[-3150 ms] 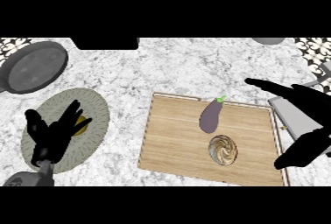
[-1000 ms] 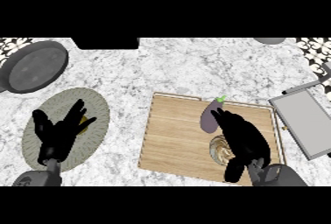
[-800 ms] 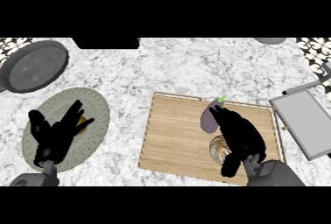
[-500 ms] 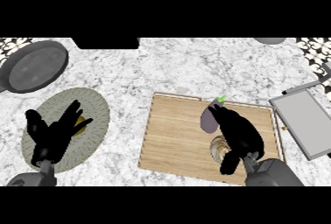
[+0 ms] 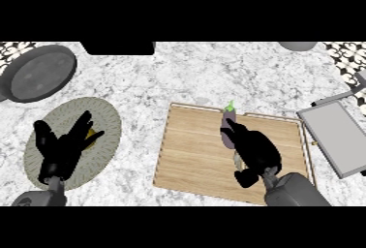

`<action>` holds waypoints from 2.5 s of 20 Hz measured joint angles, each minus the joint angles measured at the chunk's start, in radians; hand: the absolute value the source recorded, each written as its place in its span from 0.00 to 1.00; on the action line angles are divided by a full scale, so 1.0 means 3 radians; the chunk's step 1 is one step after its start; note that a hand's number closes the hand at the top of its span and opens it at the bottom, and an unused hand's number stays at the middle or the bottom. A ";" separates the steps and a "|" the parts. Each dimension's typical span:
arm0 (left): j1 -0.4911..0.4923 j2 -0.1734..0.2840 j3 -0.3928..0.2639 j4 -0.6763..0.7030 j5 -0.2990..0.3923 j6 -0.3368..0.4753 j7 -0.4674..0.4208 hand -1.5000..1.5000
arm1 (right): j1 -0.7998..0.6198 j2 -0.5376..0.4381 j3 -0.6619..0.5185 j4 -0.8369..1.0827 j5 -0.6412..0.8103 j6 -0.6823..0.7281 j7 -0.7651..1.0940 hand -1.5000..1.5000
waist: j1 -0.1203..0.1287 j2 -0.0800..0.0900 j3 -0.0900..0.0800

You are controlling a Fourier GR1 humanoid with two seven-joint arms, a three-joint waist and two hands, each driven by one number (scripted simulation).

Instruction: Pick the cupcake from the tray and place it in the tiered shelf

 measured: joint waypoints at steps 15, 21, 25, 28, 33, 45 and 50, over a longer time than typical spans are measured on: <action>0.0101 -0.0025 0.0081 -0.0058 -0.0016 0.0004 -0.0075 0.50 | 0.0124 0.0508 -0.1269 0.0128 -0.0027 -0.1116 0.0929 1.00 | -0.0134 0.0037 0.0022; 0.0014 -0.0036 0.0042 -0.0037 -0.0036 -0.0006 -0.0035 0.50 | -0.0516 0.0668 -0.1806 0.0243 0.0591 -0.1900 0.1907 1.00 | -0.0019 0.0056 0.0016; -0.0009 -0.0041 0.0014 -0.0019 -0.0058 -0.0011 -0.0006 0.50 | -0.1008 0.0650 -0.1891 0.0241 0.1234 -0.1936 0.2233 1.00 | 0.0013 0.0040 0.0012; -0.0007 -0.0060 0.0002 -0.0013 -0.0074 0.0008 0.0003 0.50 | -0.1339 0.0628 -0.1981 0.0221 0.1659 -0.1865 0.2395 1.00 | 0.0012 0.0029 0.0013; 0.0009 -0.0032 0.0035 -0.0004 -0.0070 -0.0015 -0.0013 0.50 | -0.1826 0.0604 -0.2159 0.0131 0.2150 -0.1592 0.2552 1.00 | -0.0010 0.0017 0.0013; 0.0033 -0.0093 0.0023 0.0001 -0.0094 -0.0012 -0.0051 0.50 | -0.2651 0.0215 -0.2877 0.0003 0.2588 -0.0930 0.2378 1.00 | -0.0036 0.0017 0.0019; 0.0024 -0.0073 0.0064 0.0012 -0.0082 -0.0041 -0.0059 0.50 | -0.2762 -0.0025 -0.3163 0.0000 0.2591 -0.0735 0.2226 1.00 | -0.0034 0.0022 0.0021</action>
